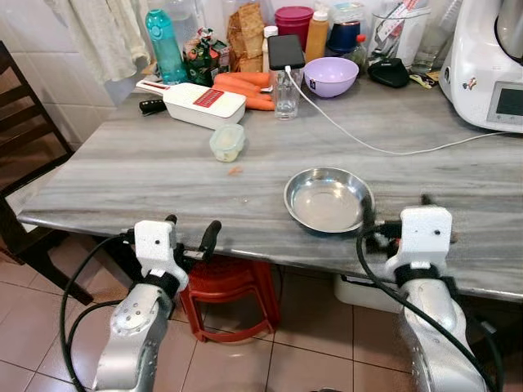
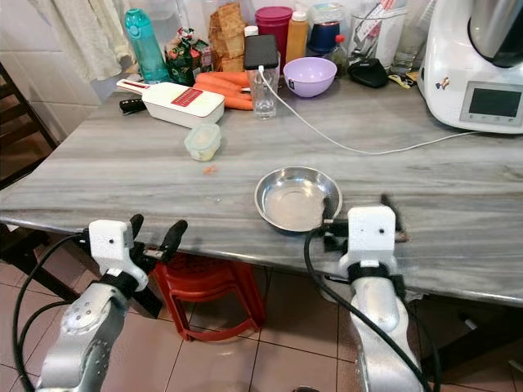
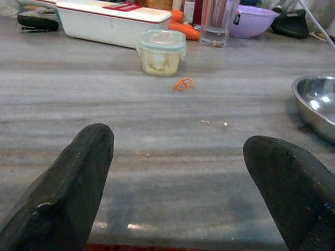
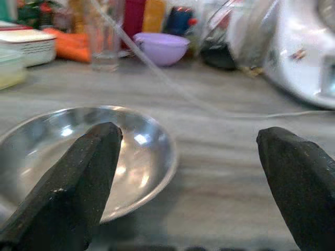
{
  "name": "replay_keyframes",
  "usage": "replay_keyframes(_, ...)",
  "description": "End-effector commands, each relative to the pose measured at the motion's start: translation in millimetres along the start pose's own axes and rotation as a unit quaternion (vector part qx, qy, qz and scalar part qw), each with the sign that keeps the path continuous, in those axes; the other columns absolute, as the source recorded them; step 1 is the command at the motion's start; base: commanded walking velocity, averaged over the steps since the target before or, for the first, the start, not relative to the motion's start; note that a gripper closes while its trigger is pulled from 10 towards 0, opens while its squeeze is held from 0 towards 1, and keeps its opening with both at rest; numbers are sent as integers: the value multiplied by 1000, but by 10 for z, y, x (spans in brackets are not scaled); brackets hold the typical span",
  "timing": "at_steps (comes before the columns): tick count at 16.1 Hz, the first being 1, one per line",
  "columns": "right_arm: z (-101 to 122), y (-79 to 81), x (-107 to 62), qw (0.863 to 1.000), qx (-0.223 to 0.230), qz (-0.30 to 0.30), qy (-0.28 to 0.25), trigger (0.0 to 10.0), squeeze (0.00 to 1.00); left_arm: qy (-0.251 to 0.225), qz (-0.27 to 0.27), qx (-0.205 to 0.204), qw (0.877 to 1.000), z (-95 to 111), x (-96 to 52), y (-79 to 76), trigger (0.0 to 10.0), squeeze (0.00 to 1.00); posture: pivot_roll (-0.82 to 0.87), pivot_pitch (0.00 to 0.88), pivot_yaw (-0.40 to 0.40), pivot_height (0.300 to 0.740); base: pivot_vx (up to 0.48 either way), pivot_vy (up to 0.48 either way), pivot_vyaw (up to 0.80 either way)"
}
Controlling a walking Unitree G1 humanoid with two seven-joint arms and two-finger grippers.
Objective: Setting the table
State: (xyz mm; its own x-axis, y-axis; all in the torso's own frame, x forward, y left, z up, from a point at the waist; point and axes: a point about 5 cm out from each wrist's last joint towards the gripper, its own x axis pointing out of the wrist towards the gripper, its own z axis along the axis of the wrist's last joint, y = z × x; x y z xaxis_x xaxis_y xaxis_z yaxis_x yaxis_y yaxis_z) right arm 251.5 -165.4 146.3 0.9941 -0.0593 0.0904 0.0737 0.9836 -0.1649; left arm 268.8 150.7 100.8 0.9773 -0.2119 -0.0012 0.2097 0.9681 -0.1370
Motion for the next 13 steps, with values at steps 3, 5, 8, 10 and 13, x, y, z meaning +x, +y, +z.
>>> replay_keyframes(3, 99, 9, 31, 1000, 18, -6, -16, 10000, 0, 11, 18, 3, 1000, -24, 22, 29, 10000, 0, -154, 92, 68, 740, 0, 0, 0)
replay_keyframes(5, 128, 17, 64, 1000, 24, -4, -17, 10000, 0, 8, 27, 4, 1000, -34, 33, 34, 10000, 0, -154, 86, 62, 740, 0, 0, -288)
replay_keyframes(8, 113, 20, 99, 999, 34, -6, -13, 10000, 0, 5, 34, 3, 999, -24, 72, 34, 10000, 0, -147, 76, 59, 740, 0, 0, -800)
replay_keyframes(10, 117, 34, 135, 999, 42, -8, -14, 10000, 0, 4, 39, 3, 999, -11, 88, 56, 10000, 0, -139, 68, 60, 740, 0, 0, -800)
replay_keyframes(13, 119, 53, 161, 997, 74, -12, -15, 10000, 0, 4, 41, 7, 999, -7, 99, 77, 10000, 0, -132, 63, 61, 740, 0, 0, -267)
